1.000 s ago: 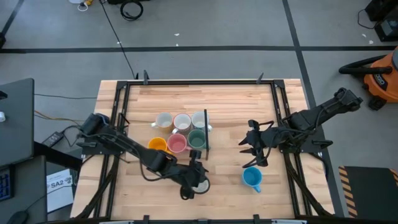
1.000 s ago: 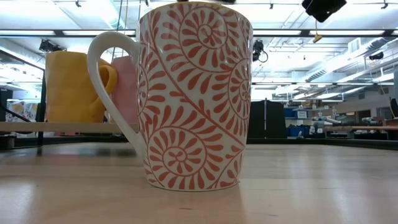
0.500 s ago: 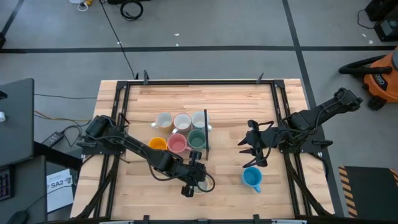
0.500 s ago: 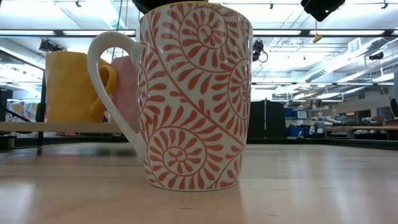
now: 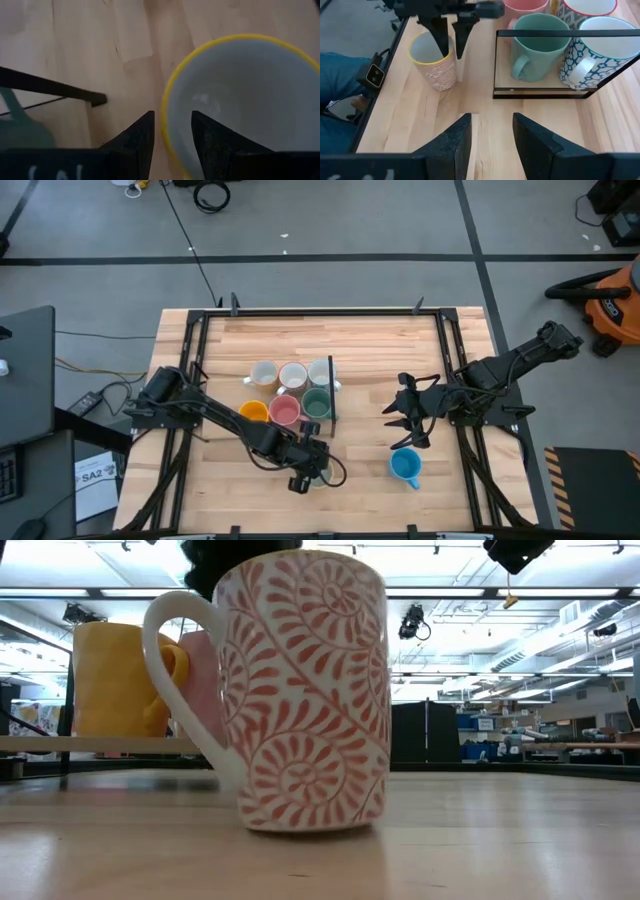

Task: Place coffee mugs
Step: Put the orange patterned mug on the shelf

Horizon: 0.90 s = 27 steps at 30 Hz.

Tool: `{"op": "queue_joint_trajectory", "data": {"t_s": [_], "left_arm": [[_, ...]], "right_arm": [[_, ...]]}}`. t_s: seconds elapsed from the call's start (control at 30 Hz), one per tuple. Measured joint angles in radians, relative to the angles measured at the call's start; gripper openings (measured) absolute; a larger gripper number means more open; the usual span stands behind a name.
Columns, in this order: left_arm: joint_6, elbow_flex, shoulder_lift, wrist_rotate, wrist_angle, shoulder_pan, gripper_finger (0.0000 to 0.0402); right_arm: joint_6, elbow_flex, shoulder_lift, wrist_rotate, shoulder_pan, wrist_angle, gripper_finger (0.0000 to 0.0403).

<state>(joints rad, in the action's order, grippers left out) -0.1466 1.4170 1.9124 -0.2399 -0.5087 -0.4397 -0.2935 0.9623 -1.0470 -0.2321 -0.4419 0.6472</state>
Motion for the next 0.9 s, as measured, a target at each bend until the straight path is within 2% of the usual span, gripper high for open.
{"op": "queue_joint_trajectory", "data": {"t_s": [0.5, 0.9], "left_arm": [[-0.052, -0.001, 0.005, 0.001, 0.030, 0.000, 0.0130], [-0.055, -0.001, 0.005, 0.005, 0.027, 0.000, 0.0040]], "right_arm": [[0.005, 0.000, 0.000, 0.000, 0.000, -0.008, 0.0149], [0.008, 0.000, 0.000, -0.001, 0.000, -0.008, 0.0149]]}}
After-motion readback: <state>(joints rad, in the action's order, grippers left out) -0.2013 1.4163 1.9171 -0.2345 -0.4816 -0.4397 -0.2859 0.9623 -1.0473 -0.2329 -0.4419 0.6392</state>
